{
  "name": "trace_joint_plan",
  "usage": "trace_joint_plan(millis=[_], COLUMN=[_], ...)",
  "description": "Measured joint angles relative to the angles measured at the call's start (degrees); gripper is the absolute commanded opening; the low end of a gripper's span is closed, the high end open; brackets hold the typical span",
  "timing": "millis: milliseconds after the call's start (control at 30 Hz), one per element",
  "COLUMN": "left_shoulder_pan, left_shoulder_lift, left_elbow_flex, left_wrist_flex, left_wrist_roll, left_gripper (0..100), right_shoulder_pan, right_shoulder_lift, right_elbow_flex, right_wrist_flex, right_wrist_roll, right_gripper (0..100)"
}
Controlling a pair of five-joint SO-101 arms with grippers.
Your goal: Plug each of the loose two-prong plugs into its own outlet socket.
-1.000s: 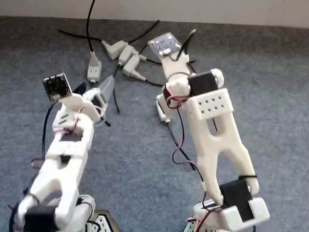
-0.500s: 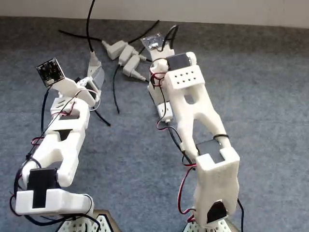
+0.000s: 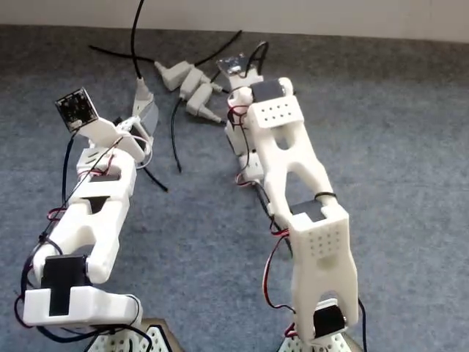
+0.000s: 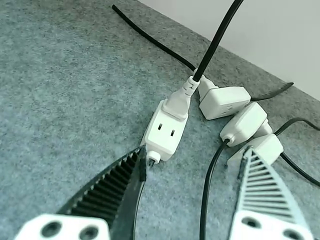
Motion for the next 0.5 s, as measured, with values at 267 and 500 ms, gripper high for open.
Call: trace_joint_plan(millis=[267, 500], left_shoulder_pan=[0.0, 0.0], left_shoulder_lift=[0.0, 0.0], left_elbow_flex=[0.0, 0.0], left_wrist_flex=[0.0, 0.0], left_wrist_roll=[0.0, 0.0], left_gripper=[30, 30], right_shoulder_pan=[0.18, 0.79], right_shoulder_lift=[0.0, 0.7], right_elbow_flex=[-8.0, -8.26], right_wrist_flex=[6.77, 7.03], right_wrist_roll=[0.0, -3.87], right_gripper=[0.7, 0.7])
